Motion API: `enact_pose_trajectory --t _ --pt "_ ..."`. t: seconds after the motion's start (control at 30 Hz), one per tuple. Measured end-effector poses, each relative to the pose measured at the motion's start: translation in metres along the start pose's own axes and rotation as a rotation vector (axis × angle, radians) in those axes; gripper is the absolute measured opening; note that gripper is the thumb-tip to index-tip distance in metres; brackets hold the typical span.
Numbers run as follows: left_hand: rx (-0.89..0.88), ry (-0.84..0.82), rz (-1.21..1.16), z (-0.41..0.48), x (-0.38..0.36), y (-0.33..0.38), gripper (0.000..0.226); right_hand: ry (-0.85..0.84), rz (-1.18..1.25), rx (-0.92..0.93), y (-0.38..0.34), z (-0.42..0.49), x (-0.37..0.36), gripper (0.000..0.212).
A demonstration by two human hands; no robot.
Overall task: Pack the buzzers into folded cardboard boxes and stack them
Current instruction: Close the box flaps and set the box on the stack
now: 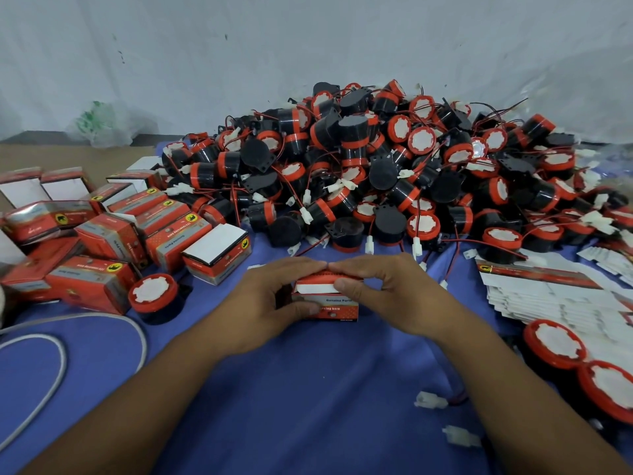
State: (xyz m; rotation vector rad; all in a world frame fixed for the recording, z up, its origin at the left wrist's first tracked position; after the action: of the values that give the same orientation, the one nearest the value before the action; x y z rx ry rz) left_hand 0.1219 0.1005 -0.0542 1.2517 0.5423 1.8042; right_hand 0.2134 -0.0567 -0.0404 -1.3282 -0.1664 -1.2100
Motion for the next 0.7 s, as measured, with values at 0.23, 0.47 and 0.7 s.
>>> enact_pose_trajectory --t 0.23,0.47,0.7 --pt "0.106 0.063 0.091 -0.003 0.006 -0.013 0.041 0.072 -0.188 0.121 -0.010 0.000 -0.001 0.034" --pt "0.126 0.031 0.090 -0.002 0.005 -0.007 0.041 0.042 -0.341 0.120 -0.016 -0.002 -0.006 0.034" --pt "0.054 -0.041 0.255 -0.003 0.005 -0.002 0.039 -0.114 -0.454 0.084 -0.013 -0.004 -0.015 0.045"
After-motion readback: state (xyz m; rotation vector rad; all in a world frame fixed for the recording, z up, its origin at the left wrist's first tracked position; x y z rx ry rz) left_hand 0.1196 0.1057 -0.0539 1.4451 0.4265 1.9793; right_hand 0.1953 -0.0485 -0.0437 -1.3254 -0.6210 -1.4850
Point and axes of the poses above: each hand's wrist, its own z-axis towards the middle knuckle, its own x-axis out of the back of the hand, y = z × x, the point moved 6 cm from there along z, towards the middle knuckle, and after that the axes turned 3 degrees about -z, right-handed, at the moved point
